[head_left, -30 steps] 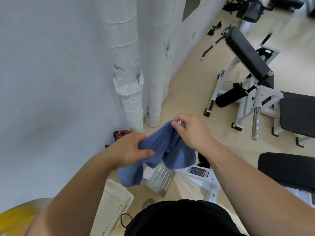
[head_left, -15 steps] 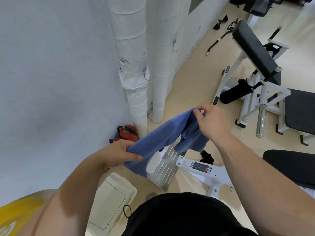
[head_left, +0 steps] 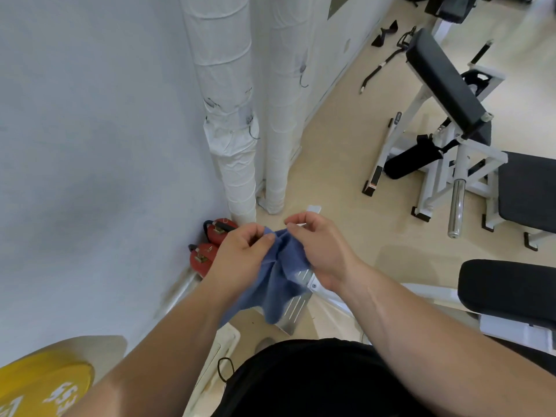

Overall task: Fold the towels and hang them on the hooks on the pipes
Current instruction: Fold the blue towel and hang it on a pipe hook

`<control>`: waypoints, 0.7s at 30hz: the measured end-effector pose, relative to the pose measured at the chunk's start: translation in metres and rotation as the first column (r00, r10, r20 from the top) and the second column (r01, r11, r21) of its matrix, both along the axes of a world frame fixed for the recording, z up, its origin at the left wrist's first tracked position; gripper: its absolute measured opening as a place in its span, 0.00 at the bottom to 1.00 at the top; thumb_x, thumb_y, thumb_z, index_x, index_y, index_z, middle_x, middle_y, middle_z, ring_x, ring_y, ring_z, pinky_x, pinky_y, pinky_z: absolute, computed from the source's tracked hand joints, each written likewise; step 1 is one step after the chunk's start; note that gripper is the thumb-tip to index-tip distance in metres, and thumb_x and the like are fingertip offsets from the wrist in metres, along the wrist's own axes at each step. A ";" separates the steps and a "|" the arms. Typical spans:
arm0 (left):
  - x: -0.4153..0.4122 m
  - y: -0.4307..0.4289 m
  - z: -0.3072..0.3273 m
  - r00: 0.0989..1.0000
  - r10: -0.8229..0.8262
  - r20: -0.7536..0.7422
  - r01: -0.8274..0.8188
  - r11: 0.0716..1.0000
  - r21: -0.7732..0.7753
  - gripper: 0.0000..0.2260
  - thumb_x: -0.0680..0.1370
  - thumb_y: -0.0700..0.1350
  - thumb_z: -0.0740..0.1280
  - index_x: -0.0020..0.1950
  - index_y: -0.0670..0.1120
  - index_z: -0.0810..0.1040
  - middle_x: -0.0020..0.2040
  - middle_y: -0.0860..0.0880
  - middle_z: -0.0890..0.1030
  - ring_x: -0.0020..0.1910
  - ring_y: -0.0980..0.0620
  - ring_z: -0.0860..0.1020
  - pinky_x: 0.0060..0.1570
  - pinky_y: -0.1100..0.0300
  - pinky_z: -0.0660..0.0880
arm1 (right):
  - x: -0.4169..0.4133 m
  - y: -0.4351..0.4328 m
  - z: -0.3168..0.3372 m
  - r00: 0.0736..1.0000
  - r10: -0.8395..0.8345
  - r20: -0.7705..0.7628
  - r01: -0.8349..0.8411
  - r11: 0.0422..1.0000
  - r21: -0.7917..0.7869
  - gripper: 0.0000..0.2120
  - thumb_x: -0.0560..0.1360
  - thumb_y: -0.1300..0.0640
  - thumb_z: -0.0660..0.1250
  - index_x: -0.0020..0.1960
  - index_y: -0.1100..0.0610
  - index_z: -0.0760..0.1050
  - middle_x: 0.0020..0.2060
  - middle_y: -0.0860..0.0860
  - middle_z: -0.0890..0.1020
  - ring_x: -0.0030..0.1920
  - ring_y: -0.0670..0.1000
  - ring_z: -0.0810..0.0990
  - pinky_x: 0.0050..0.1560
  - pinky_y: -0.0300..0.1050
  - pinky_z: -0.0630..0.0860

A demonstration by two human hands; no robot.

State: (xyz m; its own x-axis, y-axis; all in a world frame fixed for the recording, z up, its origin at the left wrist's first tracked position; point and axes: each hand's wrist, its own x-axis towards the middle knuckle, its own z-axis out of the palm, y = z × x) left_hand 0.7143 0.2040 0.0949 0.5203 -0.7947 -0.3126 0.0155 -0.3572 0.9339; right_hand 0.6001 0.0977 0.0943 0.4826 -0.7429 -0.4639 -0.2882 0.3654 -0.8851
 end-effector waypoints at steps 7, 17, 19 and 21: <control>-0.008 0.001 0.007 0.988 0.153 -0.007 -0.153 0.984 -0.092 0.07 0.79 0.37 0.69 0.48 0.47 0.85 0.39 0.52 0.85 0.40 0.59 0.83 0.43 0.64 0.79 | -0.003 0.003 0.015 0.948 -0.044 0.316 -0.034 0.970 0.239 0.18 0.78 0.74 0.55 0.55 0.63 0.81 0.41 0.56 0.84 0.41 0.52 0.83 0.43 0.43 0.81; -0.015 -0.014 0.025 0.978 0.154 -0.139 -0.173 0.974 -0.145 0.10 0.83 0.37 0.63 0.55 0.41 0.84 0.25 0.59 0.77 0.23 0.62 0.74 0.25 0.76 0.67 | -0.009 -0.010 0.021 0.967 0.166 0.191 -0.105 0.950 -0.293 0.12 0.71 0.65 0.76 0.48 0.50 0.82 0.44 0.55 0.87 0.46 0.55 0.87 0.52 0.54 0.83; -0.019 -0.016 0.029 0.988 0.104 -0.111 -0.119 0.983 -0.139 0.11 0.84 0.37 0.61 0.57 0.41 0.84 0.25 0.60 0.77 0.24 0.63 0.75 0.27 0.76 0.67 | -0.012 -0.017 0.020 0.973 0.181 0.142 -0.117 0.920 -0.374 0.11 0.70 0.64 0.78 0.45 0.50 0.82 0.40 0.53 0.86 0.42 0.54 0.86 0.49 0.52 0.83; -0.022 -0.021 0.035 0.991 0.094 -0.096 -0.105 0.988 -0.117 0.12 0.84 0.38 0.62 0.55 0.45 0.85 0.28 0.60 0.80 0.28 0.64 0.78 0.30 0.75 0.71 | -0.016 -0.026 0.020 0.975 0.191 0.112 -0.131 0.905 -0.405 0.10 0.68 0.63 0.80 0.44 0.52 0.81 0.35 0.49 0.84 0.37 0.49 0.83 0.42 0.45 0.81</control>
State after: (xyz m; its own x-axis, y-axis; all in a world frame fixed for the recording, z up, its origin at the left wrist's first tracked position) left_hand 0.6923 0.1834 0.1299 0.5726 -0.7754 -0.2661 0.1315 -0.2335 0.9634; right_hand 0.5843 0.0714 0.1147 0.6510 -0.7563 -0.0654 -0.1703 -0.0615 -0.9835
